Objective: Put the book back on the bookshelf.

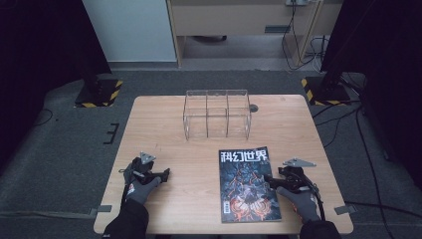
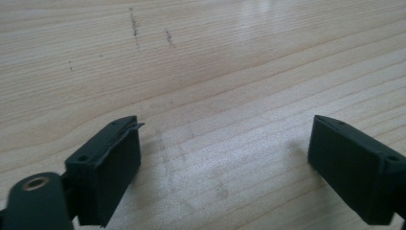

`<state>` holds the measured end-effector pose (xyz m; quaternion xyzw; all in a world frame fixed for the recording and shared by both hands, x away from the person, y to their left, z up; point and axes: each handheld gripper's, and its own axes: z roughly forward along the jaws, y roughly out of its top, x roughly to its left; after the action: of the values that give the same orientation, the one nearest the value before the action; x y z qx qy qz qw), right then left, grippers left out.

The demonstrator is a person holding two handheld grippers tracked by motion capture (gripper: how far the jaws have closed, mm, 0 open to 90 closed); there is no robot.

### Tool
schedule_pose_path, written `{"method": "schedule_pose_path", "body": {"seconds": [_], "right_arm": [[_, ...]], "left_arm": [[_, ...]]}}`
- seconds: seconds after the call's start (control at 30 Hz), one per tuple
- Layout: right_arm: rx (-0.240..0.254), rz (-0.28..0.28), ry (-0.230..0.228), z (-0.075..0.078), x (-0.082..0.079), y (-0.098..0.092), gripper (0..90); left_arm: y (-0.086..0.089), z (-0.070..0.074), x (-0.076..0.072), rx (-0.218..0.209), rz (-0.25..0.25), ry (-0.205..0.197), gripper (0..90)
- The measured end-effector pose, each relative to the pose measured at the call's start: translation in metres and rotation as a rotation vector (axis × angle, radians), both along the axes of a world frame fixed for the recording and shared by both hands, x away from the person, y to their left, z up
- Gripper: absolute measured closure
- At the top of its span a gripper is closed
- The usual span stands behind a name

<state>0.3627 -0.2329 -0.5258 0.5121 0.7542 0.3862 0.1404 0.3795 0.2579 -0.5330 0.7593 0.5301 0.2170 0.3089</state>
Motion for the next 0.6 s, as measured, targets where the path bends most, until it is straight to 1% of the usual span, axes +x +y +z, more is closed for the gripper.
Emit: {"method": "schedule_pose_path", "body": {"seconds": [0.03, 0.07, 0.1, 0.13, 0.17, 0.2, 0.23, 0.3, 0.47, 0.5, 0.53, 0.6], "right_arm": [[0.001, -0.001, 0.003, 0.0, 0.0, 0.001, 27.8], [-0.003, 0.005, 0.001, 0.0, 0.0, 0.001, 28.0], [-0.003, 0.005, 0.002, 0.0, 0.0, 0.001, 28.0], [-0.003, 0.005, 0.002, 0.0, 0.0, 0.001, 28.0], [-0.003, 0.005, 0.004, -0.001, 0.0, 0.001, 28.2], [-0.002, 0.005, 0.007, -0.001, 0.0, 0.001, 28.2], [-0.003, 0.003, 0.007, -0.001, 0.0, 0.002, 28.3], [-0.004, 0.006, 0.007, -0.001, 0.0, 0.002, 28.4], [-0.011, 0.014, 0.021, -0.003, 0.0, 0.003, 28.6], [-0.011, 0.014, 0.021, -0.003, 0.0, 0.003, 28.6], [-0.011, 0.016, 0.02, -0.003, 0.001, 0.003, 28.6], [-0.008, 0.016, 0.026, -0.003, 0.0, 0.004, 28.6]], "left_arm": [[0.0, 0.001, 0.0, 0.0, -0.001, 0.0, 13.8], [-0.002, 0.002, -0.001, -0.012, -0.01, -0.006, 18.0], [-0.003, 0.003, -0.001, -0.021, -0.015, -0.01, 18.6], [-0.003, 0.003, -0.001, -0.021, -0.015, -0.01, 19.4], [-0.006, 0.005, -0.002, -0.031, -0.025, -0.023, 20.2], [-0.006, 0.005, -0.002, -0.031, -0.025, -0.023, 20.5], [-0.009, 0.007, -0.004, -0.047, -0.032, -0.034, 20.9], [-0.011, 0.009, -0.005, -0.054, -0.037, -0.037, 21.0], [-0.024, 0.015, -0.01, -0.104, -0.065, -0.069, 21.4], [-0.024, 0.015, -0.01, -0.104, -0.065, -0.069, 21.4], [-0.029, 0.017, -0.012, -0.119, -0.075, -0.078, 21.4], [-0.032, 0.018, -0.013, -0.123, -0.082, -0.083, 21.4]]}}
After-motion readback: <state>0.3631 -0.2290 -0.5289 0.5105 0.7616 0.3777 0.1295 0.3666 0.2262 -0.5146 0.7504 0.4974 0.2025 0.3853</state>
